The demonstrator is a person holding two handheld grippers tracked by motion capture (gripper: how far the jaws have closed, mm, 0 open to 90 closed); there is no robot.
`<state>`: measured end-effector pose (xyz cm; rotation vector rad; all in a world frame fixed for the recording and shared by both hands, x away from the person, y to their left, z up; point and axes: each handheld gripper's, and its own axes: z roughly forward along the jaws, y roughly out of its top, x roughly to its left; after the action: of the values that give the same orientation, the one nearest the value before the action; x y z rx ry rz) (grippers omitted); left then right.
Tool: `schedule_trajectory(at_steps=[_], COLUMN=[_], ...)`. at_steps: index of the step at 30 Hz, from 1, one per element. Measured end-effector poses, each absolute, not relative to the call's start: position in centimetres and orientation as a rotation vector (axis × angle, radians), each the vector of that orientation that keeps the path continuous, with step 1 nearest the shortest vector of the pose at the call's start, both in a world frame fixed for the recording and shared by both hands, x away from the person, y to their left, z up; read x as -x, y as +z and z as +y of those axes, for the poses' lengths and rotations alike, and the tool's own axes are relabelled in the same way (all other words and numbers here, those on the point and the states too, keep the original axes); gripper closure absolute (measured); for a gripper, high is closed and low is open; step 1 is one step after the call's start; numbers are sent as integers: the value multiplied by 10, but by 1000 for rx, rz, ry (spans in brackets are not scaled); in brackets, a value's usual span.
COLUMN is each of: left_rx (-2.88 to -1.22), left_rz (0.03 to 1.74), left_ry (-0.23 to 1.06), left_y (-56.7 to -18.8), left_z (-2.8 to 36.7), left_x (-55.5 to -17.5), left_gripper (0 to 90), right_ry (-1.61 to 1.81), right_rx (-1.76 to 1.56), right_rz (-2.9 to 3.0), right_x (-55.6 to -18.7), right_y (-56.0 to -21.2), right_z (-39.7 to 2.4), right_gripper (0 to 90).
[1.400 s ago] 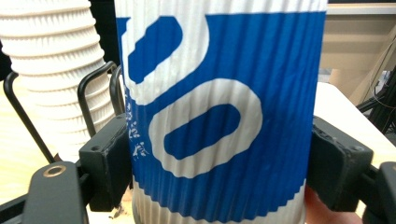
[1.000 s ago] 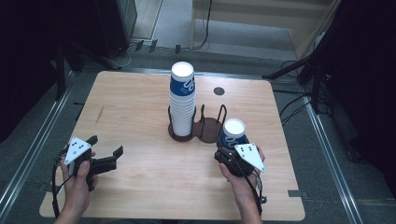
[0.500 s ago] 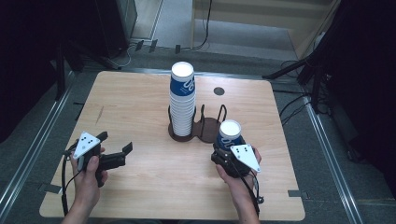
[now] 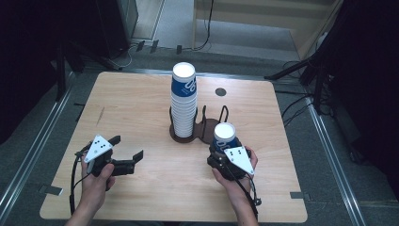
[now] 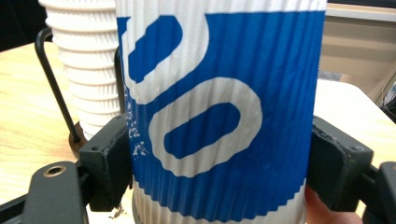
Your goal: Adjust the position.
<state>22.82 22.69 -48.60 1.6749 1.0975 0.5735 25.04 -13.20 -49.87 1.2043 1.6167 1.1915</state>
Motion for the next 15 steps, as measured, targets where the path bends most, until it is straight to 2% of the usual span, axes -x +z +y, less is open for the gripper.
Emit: schedule_trajectory(at_steps=[15], left_rx=[-1730], left_rz=[1000], left_ry=[482], left_y=[-480], left_z=[208], left_x=[-229], left_gripper=[12], right_ry=[1138], right_rx=[-1094], right_rz=[1666], right_x=[-246], right_y=[-505], right_z=[-111], right_gripper=[192])
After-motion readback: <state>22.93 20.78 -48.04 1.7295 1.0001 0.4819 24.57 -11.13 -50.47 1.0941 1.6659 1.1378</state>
